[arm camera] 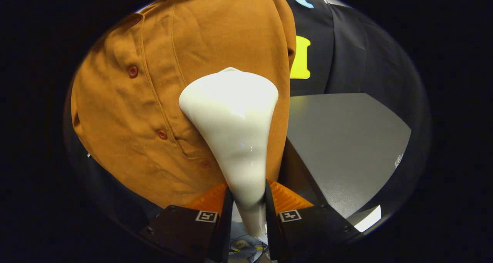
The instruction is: Iron the clothes twice with a garment steamer, once on the left side and once on the right side.
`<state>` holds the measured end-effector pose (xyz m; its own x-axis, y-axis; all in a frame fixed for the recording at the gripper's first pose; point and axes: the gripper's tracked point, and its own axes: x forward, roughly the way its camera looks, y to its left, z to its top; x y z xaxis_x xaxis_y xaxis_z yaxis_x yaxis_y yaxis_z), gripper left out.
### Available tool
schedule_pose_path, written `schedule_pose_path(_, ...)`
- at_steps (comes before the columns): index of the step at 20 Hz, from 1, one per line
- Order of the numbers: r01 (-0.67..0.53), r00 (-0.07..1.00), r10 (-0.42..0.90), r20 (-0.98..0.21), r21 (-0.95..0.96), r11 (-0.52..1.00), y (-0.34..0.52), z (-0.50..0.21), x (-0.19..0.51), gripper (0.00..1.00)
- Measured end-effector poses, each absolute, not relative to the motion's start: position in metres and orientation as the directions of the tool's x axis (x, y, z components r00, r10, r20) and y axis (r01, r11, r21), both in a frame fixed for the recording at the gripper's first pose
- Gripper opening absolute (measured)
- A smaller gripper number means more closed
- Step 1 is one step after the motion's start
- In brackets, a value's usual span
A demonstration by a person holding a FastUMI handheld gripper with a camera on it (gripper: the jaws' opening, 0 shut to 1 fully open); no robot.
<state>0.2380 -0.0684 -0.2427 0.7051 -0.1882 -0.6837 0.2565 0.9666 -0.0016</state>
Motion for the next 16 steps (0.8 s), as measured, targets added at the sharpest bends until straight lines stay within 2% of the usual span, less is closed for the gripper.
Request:
schedule_pose_path(10, 0.255, 0.614, -0.152, -0.774, 0.013, 0.967, -0.071, -0.292, 0.204, 0.43)
schedule_pose_path(13, 0.256, 0.641, -0.169, -0.749, 0.001, 0.967, -0.074, -0.272, 0.199, 0.43)
schedule_pose_path(16, 0.26, 0.712, -0.194, -0.674, -0.003, 0.966, -0.079, -0.223, 0.199, 0.43)
